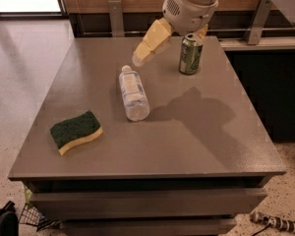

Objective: Place blue plastic bottle upright

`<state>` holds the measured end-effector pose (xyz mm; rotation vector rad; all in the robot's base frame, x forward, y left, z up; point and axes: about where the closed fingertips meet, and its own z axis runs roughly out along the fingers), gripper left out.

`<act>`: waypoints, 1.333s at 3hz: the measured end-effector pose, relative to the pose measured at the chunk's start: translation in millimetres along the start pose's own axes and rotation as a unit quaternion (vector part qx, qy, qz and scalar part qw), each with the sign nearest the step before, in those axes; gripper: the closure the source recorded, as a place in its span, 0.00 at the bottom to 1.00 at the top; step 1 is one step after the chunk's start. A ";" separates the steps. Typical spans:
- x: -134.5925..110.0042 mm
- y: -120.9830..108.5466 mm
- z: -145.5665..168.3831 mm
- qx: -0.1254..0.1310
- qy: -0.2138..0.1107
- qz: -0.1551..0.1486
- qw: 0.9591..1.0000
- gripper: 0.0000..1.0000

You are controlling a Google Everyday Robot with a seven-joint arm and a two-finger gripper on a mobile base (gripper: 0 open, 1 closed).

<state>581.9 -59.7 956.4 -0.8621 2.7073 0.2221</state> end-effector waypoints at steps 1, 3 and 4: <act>-12.4 10.3 8.1 0.005 0.031 0.052 0.998 0.00; -21.9 18.0 57.0 -0.004 0.093 0.129 0.987 0.00; -18.4 16.1 89.1 0.001 0.131 0.174 0.976 0.00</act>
Offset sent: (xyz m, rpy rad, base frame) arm 0.0104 0.0432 -0.0377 -0.0359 0.2464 -0.2357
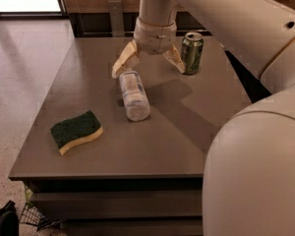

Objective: Place blue plastic bottle upright

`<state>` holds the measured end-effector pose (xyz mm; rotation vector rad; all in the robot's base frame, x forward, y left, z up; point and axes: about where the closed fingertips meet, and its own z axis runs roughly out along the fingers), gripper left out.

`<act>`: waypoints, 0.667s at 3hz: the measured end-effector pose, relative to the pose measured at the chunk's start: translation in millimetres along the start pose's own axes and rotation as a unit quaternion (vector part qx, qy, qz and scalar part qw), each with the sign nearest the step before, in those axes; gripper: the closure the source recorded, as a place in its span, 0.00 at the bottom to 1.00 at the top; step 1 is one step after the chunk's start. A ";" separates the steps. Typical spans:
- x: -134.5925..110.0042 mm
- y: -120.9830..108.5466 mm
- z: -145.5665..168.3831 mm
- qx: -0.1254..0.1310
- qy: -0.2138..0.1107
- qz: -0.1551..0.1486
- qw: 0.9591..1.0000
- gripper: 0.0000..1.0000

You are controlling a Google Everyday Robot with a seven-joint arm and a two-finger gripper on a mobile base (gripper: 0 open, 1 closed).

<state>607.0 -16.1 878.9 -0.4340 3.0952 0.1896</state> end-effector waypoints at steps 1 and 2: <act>-2.0 0.6 14.6 0.004 0.015 0.020 1.000 0.00; -7.5 13.0 18.5 0.017 0.006 0.012 1.000 0.00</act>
Offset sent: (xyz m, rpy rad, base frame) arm -0.0102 0.0219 -0.0120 -0.1103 0.0087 0.0030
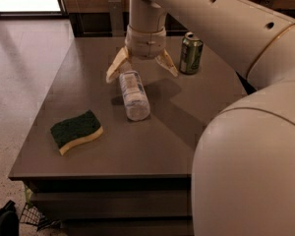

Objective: Place blue plastic bottle upright

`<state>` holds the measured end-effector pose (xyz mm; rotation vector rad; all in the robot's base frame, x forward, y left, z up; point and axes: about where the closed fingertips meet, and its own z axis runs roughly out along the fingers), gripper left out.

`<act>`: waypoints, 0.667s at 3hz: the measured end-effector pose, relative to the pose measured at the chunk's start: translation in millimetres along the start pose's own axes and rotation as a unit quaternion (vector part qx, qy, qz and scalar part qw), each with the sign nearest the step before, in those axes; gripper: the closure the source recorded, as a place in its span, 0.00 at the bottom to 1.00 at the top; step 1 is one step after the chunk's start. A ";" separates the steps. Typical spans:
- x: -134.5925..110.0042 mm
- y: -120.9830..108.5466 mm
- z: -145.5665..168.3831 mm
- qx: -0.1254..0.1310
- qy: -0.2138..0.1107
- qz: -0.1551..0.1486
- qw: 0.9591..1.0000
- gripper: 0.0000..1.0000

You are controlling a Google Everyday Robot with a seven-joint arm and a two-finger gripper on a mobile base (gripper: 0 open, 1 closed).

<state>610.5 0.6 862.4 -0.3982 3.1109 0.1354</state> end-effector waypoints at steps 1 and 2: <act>-5.5 10.3 7.2 0.015 -0.014 -0.017 1.000 0.00; -5.4 12.9 14.7 0.018 -0.016 -0.022 0.999 0.00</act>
Offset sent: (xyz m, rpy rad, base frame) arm -0.0067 0.0120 -0.0190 -0.0508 -0.0250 0.0499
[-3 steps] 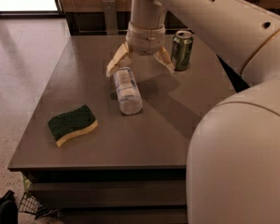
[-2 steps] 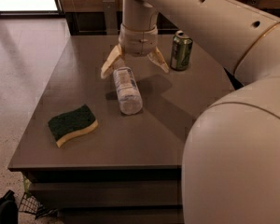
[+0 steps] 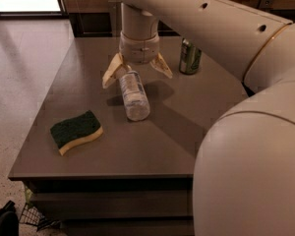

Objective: Place blue plastic bottle upright

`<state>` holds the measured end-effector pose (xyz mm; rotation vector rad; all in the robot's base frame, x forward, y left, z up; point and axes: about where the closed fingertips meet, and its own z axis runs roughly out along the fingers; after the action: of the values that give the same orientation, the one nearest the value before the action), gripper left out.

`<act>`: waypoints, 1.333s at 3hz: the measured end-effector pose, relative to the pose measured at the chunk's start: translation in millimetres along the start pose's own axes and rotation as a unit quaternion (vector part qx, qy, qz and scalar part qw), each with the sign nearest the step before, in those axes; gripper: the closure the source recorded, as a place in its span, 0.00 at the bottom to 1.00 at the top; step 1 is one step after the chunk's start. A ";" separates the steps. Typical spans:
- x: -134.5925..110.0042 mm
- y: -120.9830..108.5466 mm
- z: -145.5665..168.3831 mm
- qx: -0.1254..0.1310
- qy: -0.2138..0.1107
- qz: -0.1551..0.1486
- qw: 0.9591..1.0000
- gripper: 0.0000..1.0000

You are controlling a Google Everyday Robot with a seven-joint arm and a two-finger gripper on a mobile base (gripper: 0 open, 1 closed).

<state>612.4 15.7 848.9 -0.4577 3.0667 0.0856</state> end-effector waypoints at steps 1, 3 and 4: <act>1.7 -0.5 14.7 -0.010 -0.004 -0.004 1.000 0.03; 0.7 1.1 23.0 -0.013 -0.011 -0.012 1.000 0.56; -0.3 2.0 24.4 -0.013 -0.012 -0.012 1.000 0.80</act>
Offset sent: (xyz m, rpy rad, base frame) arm -0.0040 -0.0020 -0.0250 0.0295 -0.0190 0.0376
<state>612.8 19.1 824.6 -0.4925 3.0398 0.1297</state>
